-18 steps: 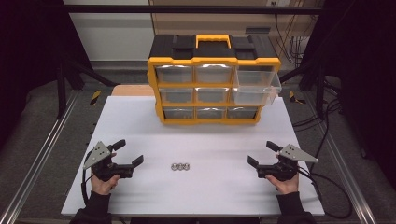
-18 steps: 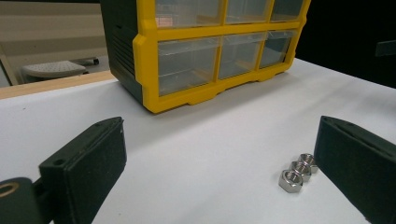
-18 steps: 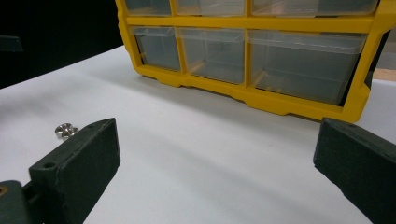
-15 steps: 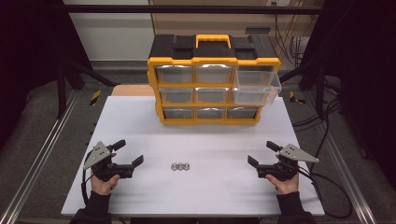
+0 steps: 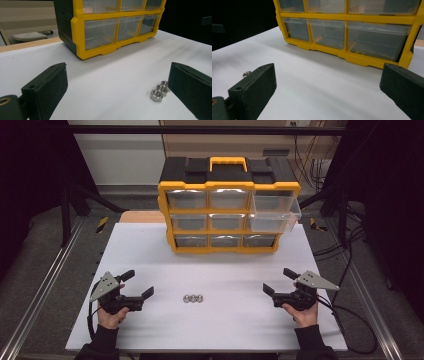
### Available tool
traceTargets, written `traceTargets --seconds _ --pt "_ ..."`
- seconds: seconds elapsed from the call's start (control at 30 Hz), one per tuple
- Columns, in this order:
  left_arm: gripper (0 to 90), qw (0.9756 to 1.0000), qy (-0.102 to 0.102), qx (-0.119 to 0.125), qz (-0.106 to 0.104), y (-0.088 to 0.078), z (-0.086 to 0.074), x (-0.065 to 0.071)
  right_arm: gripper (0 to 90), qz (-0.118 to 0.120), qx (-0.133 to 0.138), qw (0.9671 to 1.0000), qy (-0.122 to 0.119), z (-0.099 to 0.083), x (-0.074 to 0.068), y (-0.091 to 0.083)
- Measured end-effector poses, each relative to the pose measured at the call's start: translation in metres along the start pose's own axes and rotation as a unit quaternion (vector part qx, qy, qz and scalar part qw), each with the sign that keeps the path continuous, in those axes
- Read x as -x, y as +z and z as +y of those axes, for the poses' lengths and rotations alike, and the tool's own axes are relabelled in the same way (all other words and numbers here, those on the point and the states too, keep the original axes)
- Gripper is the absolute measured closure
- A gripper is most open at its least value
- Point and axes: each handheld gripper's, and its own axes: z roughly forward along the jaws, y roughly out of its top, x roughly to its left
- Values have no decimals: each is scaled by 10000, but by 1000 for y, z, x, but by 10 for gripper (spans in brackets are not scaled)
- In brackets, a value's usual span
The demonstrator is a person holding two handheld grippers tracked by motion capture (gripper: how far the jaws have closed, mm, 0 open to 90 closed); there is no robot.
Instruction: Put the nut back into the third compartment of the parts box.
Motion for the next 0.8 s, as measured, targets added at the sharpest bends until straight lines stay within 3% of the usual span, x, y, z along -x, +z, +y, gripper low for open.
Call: traceTargets --seconds 0.37,0.57,0.8 --pt "25 10000 21 -35 8 1 0 0 15 64 -138 9997 -169 12 -14 16" --pt "25 10000 22 -63 7 2 -1 0 21 191 -226 9994 -204 20 -28 32" --pt "24 10000 10 -73 10 2 -1 0 23 246 -422 9979 -414 26 -44 50"
